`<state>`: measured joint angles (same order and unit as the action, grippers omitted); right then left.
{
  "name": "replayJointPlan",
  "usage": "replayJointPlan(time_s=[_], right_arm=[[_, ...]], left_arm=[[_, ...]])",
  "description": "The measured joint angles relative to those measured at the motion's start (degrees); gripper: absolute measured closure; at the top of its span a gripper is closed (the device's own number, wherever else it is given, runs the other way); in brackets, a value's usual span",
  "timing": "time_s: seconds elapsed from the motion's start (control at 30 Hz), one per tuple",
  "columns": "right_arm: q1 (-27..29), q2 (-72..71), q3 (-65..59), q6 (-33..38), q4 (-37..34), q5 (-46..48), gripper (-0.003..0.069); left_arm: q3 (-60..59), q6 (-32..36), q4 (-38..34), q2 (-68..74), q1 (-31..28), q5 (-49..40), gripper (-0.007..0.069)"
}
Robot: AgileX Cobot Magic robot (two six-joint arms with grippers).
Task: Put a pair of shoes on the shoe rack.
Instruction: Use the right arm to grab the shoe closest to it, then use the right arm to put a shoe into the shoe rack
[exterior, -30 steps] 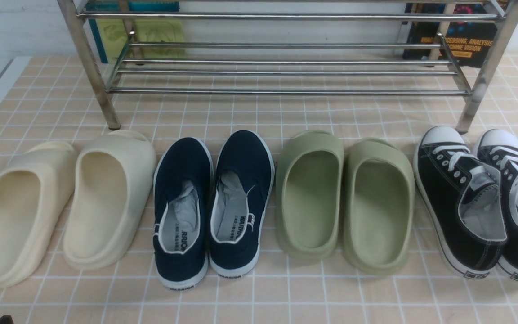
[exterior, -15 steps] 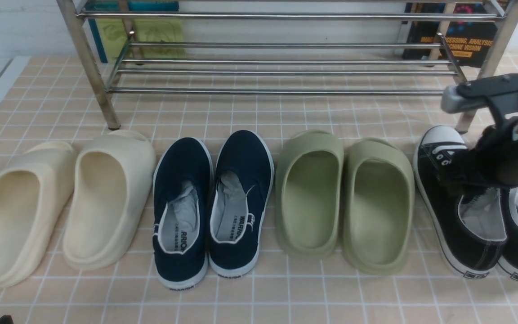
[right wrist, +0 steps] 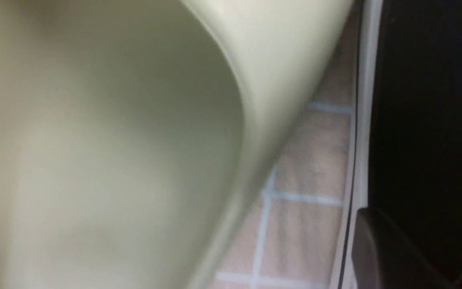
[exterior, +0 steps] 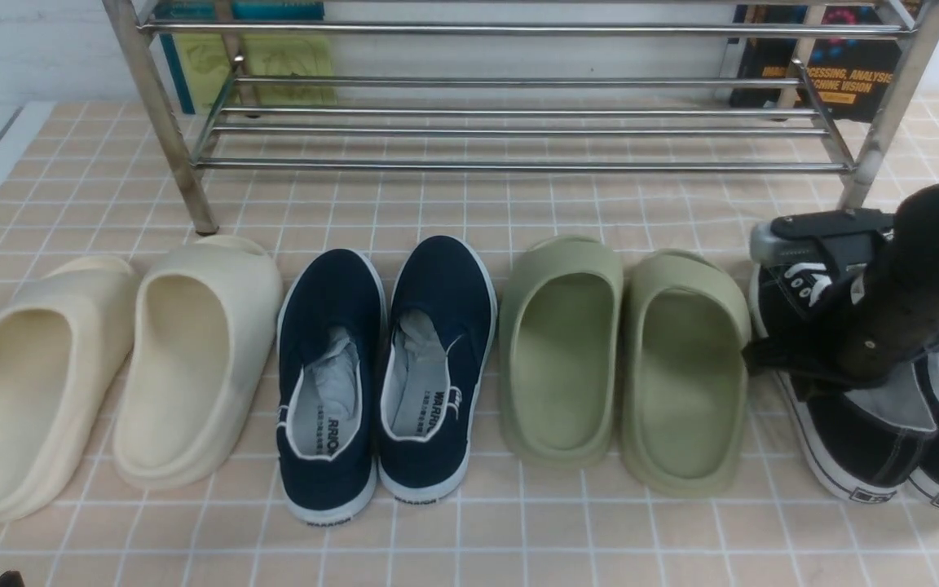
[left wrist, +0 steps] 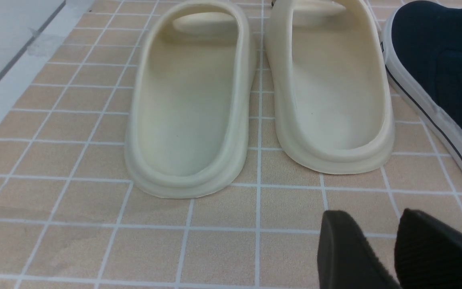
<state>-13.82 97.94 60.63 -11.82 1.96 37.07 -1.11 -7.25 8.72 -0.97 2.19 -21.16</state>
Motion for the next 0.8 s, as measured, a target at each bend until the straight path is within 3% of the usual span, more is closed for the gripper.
replayJointPlan(time_s=[0.13,0.4,0.8], right_arm=[[0.0,-4.1,1.7,0.1,0.2,5.0,0.0648],[0.0,-6.8,9.6,3.3,-2.0,6.6,0.0643],[0.0,9.6,31.0,8.9,-4.7,4.1,0.0643]], left_arm=[[0.0,0.0,0.0,0.0,0.0,0.0,0.0384],[0.0,0.0,0.0,0.0,0.0,0.0,0.0384],[0.0,0.0,0.0,0.0,0.0,0.0,0.0384]])
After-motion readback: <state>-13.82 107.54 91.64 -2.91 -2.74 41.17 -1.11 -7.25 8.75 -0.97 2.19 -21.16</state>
